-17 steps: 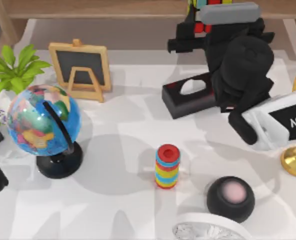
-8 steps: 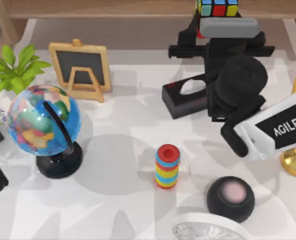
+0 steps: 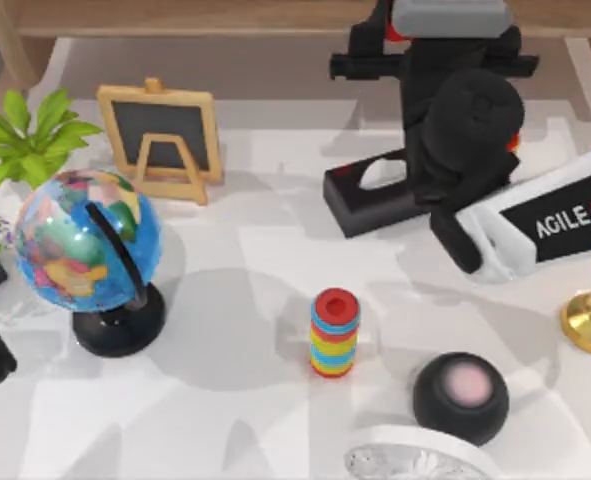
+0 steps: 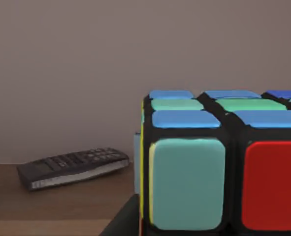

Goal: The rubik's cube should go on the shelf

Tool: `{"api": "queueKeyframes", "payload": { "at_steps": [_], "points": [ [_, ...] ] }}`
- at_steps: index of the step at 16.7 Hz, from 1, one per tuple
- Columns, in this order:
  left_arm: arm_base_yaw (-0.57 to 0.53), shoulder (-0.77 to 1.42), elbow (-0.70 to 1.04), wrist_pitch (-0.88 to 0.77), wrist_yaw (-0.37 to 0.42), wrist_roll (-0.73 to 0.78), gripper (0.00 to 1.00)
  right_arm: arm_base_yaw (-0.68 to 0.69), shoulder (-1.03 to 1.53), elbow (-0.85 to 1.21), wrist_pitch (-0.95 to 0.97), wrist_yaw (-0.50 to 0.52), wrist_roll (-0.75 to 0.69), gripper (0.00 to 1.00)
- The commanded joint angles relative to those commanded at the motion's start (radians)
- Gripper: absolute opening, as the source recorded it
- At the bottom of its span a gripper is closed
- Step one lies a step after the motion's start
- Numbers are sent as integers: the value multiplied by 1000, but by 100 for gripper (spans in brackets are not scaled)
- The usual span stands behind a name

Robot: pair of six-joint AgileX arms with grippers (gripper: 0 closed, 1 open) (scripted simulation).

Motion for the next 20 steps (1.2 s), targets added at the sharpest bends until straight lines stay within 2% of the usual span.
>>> {"api": "queueKeyframes", "payload": {
  "at_steps": [7, 13, 20],
  "points": [
    [0, 0, 0, 0, 0, 0, 100, -70, 132, 271, -161, -68, 16, 0],
    [0, 0, 0, 0, 0, 0, 100, -78, 155, 304, -183, -75, 19, 0],
    [0, 0, 0, 0, 0, 0, 100, -78, 155, 304, -183, -75, 19, 53]
  ]
}}
